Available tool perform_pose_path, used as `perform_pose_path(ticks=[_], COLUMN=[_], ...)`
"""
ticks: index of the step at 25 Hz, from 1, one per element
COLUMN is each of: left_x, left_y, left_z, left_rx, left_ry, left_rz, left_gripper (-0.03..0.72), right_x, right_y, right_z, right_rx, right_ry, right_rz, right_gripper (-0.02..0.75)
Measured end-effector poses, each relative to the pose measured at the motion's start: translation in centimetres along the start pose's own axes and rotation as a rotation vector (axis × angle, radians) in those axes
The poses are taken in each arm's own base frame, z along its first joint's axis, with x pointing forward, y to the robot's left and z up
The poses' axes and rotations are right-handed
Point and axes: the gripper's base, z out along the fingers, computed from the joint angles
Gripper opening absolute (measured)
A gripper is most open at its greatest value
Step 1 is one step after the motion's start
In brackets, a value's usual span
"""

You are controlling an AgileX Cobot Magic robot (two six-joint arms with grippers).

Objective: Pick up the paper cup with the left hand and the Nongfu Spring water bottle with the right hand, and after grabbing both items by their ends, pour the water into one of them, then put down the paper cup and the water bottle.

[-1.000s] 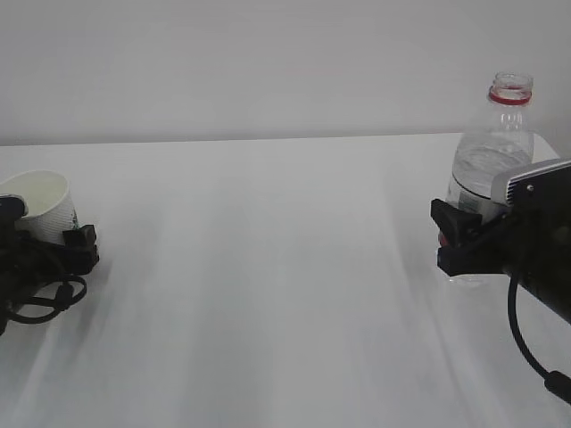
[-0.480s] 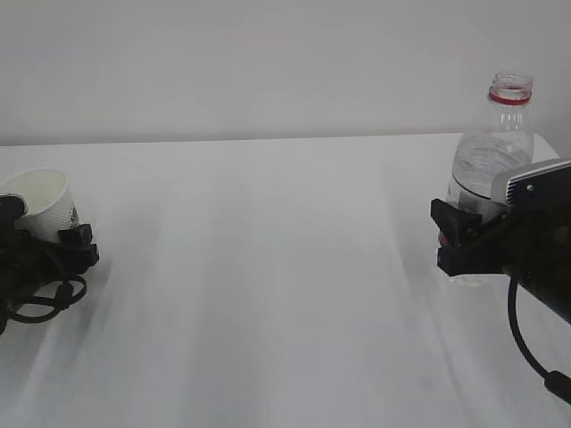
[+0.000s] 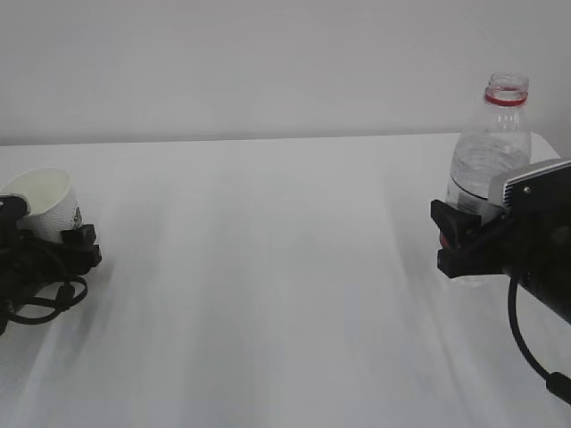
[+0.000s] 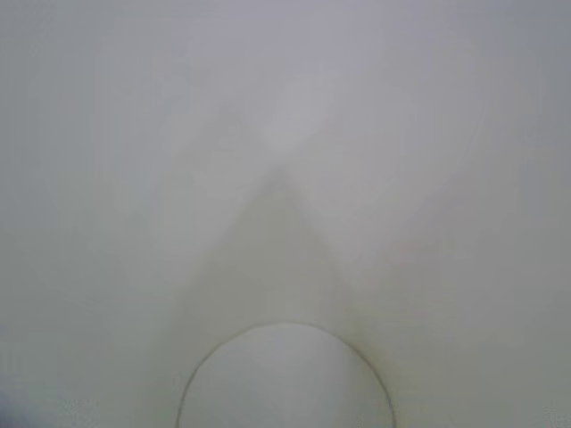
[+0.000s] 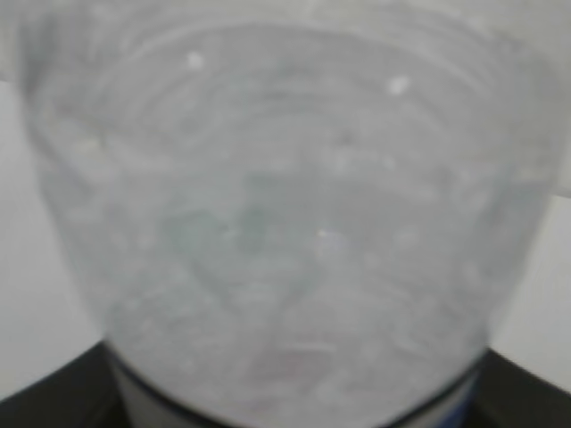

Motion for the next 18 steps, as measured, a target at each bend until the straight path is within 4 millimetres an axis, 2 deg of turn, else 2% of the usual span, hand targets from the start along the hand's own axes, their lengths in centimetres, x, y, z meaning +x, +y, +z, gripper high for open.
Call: perform_pose_path(ticks=[8, 13, 18], left_x=[-1.9, -1.7, -1.8], left_y=[-1.2, -1.9, -2.9], left_z=[-1.9, -3.3, -3.9], left_rx=[0.134, 0.235, 0.358], left_ry=[-0.036, -0.01, 0.01], left_rz=[0.05, 0.087, 0.043], left_gripper=[0.534, 0.534, 0.533], right_x=[0.0, 0.0, 0.0], right_y=[0.0, 0.0, 0.0], right_z=[0.0, 0.0, 0.0], right_rx=[0.0, 0.0, 0.0], right_ry=[0.0, 0.0, 0.0], right_rz=[-0.001, -0.001, 0.018], right_gripper=[0.467, 0.467, 0.467])
